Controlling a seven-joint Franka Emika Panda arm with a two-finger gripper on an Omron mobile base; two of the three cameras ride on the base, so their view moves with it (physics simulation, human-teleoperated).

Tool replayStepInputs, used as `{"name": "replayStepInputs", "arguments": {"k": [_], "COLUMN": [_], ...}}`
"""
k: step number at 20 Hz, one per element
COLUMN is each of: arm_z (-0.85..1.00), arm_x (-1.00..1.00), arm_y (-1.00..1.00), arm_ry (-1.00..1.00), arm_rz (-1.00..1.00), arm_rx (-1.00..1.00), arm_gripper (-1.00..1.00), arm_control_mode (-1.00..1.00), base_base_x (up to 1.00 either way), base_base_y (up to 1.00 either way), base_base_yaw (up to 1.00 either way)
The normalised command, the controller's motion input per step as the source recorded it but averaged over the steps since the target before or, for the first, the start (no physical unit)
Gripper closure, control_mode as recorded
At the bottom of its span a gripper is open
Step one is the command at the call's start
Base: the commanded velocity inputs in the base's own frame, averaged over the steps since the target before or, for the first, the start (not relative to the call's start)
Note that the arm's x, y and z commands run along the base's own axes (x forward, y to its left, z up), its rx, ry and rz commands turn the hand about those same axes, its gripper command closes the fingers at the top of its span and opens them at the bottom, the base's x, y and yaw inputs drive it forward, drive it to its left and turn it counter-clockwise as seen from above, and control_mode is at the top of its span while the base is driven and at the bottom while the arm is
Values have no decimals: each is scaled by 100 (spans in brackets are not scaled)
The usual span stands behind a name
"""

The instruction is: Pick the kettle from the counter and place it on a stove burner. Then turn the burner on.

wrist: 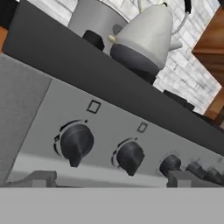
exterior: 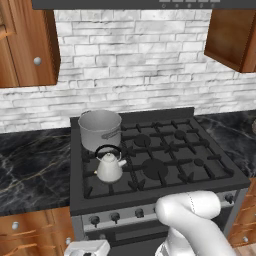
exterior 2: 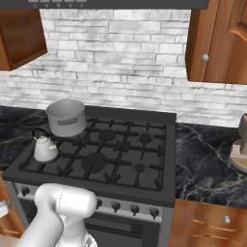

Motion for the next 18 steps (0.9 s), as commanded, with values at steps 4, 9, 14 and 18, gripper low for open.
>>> {"name": "replayStepInputs", "arguments": {"k": [4, 9, 14, 18], "arm_z": [0, -4, 0, 0], "arm_x": [14, 11, 0, 0], "arm_y": [0, 0, 0, -10], "arm_ry": [0, 0, 0, 0], "arm_rz": [20, 22, 10, 0], "arm_rx": [0, 0, 3, 9], "arm_gripper": [-100, -100, -100, -100], "arm_control_mode": [-100, -100, -100, -100], "base_base_x": [0, 0, 0, 0], "base_base_y": [0, 0, 0, 0], "base_base_yaw": [0, 0, 0, 0]}}
